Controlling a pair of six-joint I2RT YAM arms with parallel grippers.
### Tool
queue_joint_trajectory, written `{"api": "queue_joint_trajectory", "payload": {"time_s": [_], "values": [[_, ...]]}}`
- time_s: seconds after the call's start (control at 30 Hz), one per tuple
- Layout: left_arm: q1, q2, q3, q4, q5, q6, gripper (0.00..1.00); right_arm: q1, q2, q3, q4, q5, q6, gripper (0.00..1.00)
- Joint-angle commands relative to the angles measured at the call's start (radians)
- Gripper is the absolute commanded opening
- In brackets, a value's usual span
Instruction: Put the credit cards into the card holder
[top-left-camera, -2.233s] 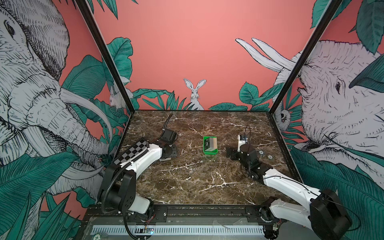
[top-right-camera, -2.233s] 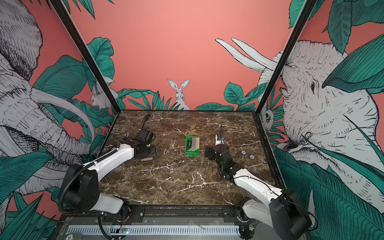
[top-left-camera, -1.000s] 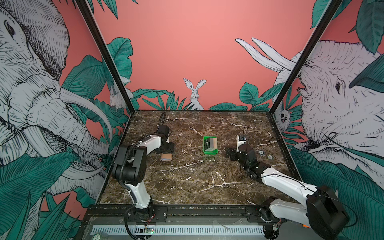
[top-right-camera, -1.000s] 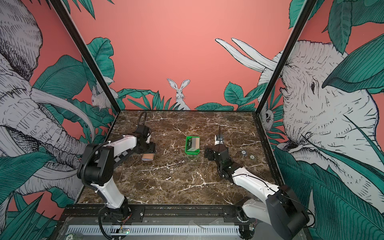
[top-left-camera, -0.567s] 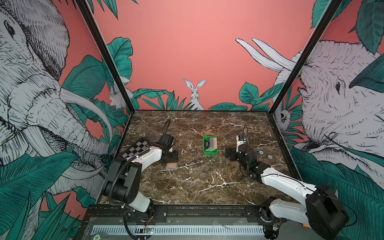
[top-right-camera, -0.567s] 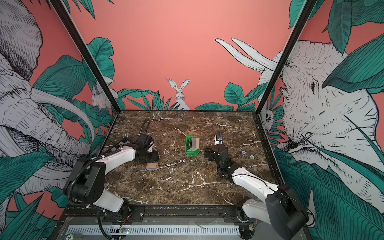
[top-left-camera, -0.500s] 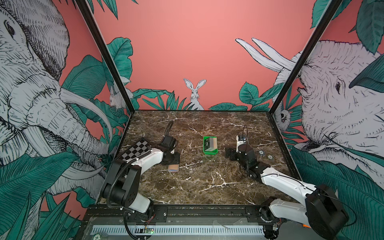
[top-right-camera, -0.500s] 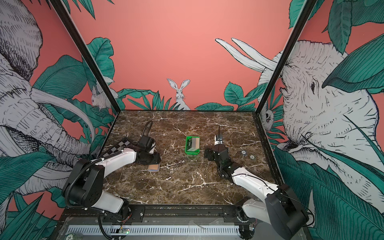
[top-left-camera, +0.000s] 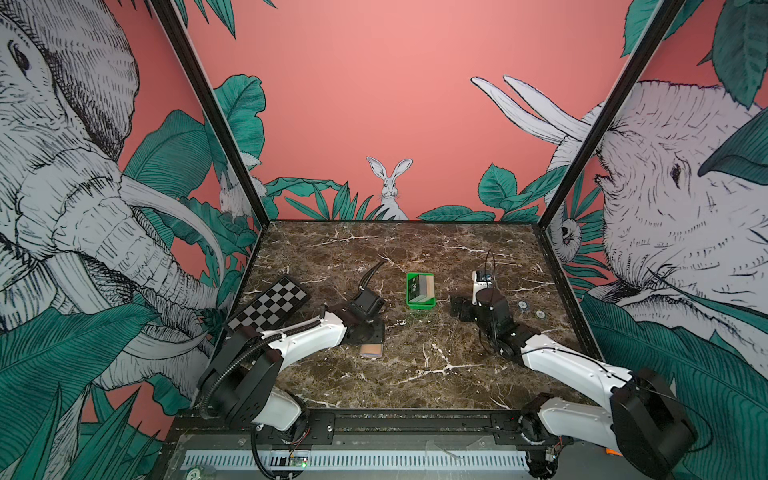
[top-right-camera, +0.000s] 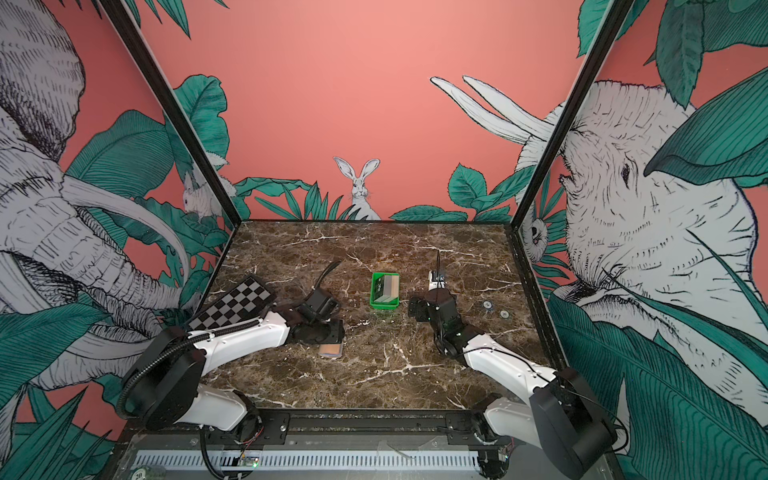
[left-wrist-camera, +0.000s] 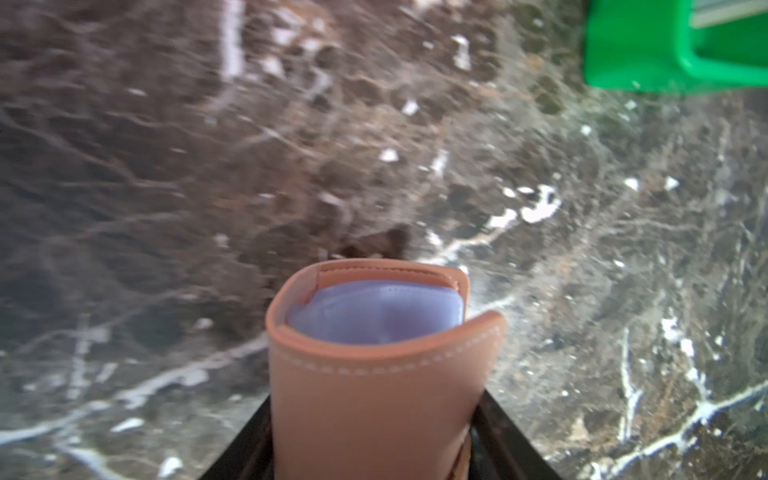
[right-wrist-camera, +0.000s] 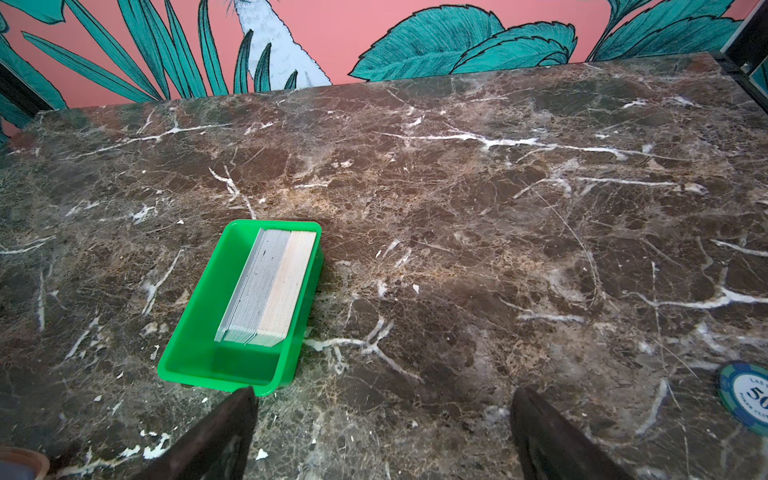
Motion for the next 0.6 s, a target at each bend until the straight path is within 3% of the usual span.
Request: {"api": "queue_joint_trajectory", "payload": {"time_s": [0.0, 0.13, 0.57], "values": [[-0.068, 0.058, 0.077, 0.036, -0.05, -0.075, 0.6, 0.008, 0.001, 0.029, 0.027, 0.015, -0.006, 0.94], [-0.135, 0.155, 0.168, 0.042, -0.073, -0.102, 0.58, 0.008, 0.005, 0.03, 0.025, 0.037, -0.012, 0.94], [-0.166, 0.26, 0.249, 0.111, -0.075, -0.211, 0.58, 0.008, -0.017, 0.03, 0.014, 0.047, -0.015, 0.94]]}}
